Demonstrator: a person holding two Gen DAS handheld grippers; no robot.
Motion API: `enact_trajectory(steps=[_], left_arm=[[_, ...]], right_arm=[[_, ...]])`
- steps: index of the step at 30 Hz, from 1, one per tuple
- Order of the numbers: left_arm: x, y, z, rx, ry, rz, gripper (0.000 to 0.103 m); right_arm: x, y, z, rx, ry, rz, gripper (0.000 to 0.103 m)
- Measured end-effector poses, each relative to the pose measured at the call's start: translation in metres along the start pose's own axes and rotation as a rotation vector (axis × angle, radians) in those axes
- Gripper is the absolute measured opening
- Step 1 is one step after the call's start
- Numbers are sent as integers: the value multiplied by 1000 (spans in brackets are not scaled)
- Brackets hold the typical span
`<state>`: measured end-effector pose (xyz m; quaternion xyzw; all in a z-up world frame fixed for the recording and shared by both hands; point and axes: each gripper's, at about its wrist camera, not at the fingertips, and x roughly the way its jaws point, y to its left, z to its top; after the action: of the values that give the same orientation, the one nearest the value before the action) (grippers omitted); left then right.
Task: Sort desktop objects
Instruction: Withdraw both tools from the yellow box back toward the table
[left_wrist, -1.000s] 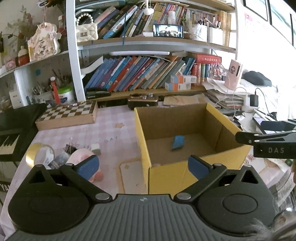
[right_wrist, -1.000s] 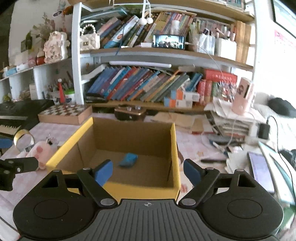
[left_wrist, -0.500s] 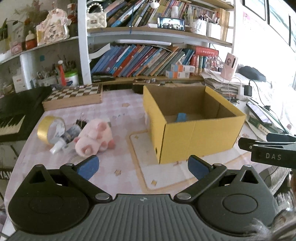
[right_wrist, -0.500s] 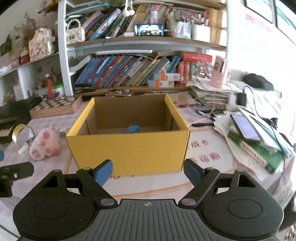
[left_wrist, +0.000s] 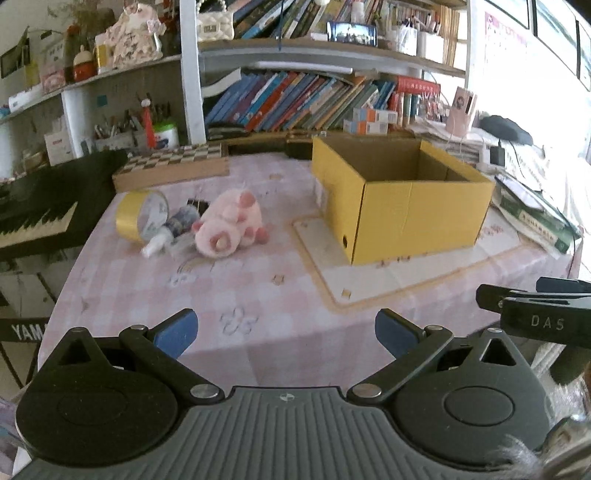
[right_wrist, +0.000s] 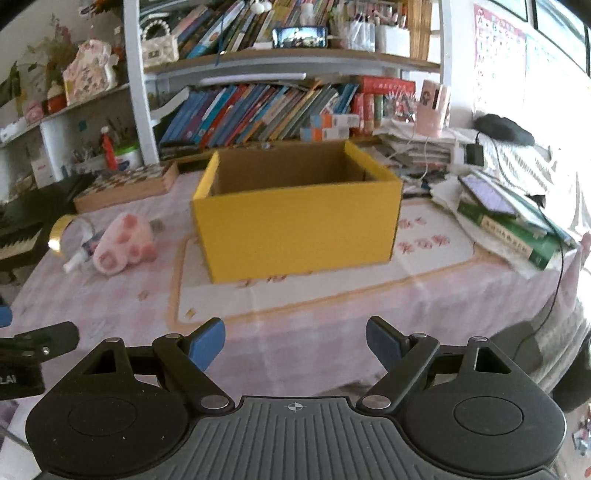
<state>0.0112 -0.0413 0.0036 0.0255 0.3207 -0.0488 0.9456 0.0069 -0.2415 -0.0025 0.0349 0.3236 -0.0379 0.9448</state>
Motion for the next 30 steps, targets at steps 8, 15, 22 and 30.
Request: enact_trajectory(steps=[8, 15, 22, 30], left_arm=[[-9, 28, -16, -23, 34, 14, 103], [-18, 51, -27, -54, 48, 39, 103], [-25, 74, -34, -93, 50, 82, 103], [-29, 98, -36, -122, 39, 121, 103]], right_arm=[[-7, 36, -18, -39, 56, 57, 86], [-9, 65, -22, -88, 67, 108, 87], [-8, 92, -22, -129, 65, 155, 87], [-5, 117, -19, -167, 66, 195, 88]])
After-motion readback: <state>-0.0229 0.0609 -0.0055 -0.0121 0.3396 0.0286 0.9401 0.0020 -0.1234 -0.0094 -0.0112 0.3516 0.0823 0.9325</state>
